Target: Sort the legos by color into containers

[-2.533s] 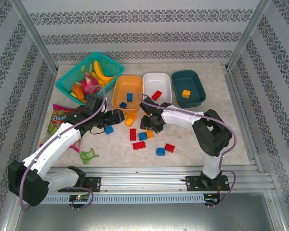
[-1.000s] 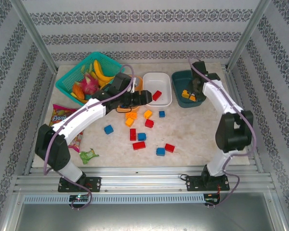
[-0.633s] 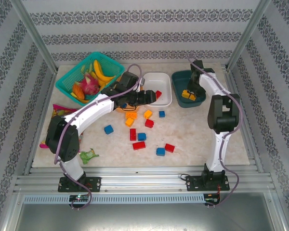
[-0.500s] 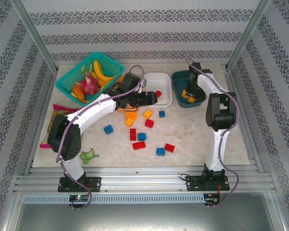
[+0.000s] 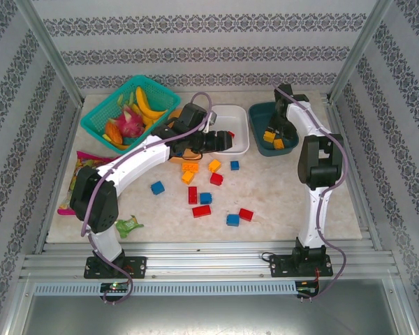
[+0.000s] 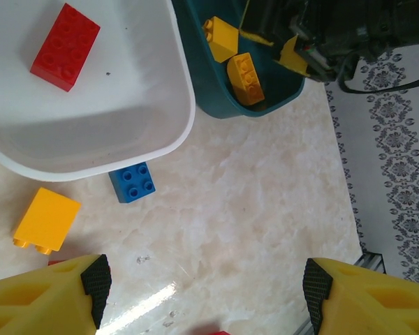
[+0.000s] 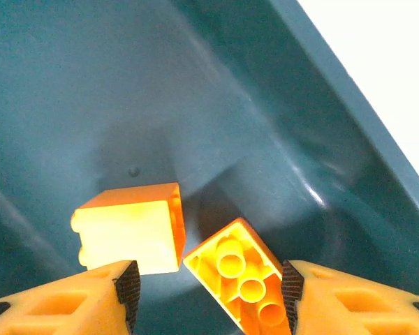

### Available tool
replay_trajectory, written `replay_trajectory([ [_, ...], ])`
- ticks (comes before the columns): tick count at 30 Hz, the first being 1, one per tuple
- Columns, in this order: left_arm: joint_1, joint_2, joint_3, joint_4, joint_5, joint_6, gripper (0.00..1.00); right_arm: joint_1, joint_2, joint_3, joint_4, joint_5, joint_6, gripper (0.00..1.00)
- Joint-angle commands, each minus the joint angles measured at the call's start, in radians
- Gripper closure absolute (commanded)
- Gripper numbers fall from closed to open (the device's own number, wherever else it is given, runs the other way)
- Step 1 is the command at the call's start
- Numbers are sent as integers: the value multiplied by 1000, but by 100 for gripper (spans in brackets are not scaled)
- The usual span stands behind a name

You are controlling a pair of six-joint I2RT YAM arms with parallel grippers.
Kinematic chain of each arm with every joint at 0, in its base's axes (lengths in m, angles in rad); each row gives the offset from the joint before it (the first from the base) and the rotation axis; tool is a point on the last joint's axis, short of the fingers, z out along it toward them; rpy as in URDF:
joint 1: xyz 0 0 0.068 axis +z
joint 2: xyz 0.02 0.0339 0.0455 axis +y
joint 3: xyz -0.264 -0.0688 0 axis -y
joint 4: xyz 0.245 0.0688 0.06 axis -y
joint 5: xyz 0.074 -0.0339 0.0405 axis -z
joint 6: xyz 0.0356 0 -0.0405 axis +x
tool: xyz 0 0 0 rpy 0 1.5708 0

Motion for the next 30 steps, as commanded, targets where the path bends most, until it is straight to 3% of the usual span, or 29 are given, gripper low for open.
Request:
replay_trajectory([
  [1, -14, -56, 1, -69, -47, 11, 24, 38, -132, 27, -11, 1, -9, 43],
  [6, -14, -152, -120, -216, -117, -6, 25, 163, -452, -265, 252, -48, -80, 43],
  [10, -14, -232, -282, -283, -163, -35, 25, 288, -721, -642, 535, -216, -107, 41],
  [16, -16, -248, -433, -253, -188, -120, 25, 470, -926, -1018, 649, -435, -95, 35],
  [22, -17, -105, -356, -265, -246, -166, 24, 556, -1048, -1203, 699, -518, -38, 31],
  [26, -25, -35, -325, -262, -261, -187, 25, 559, -1075, -1242, 707, -517, -32, 22],
  [30, -29, 43, -275, -288, -265, -173, 28, 557, -1090, -1231, 691, -499, -34, 19],
])
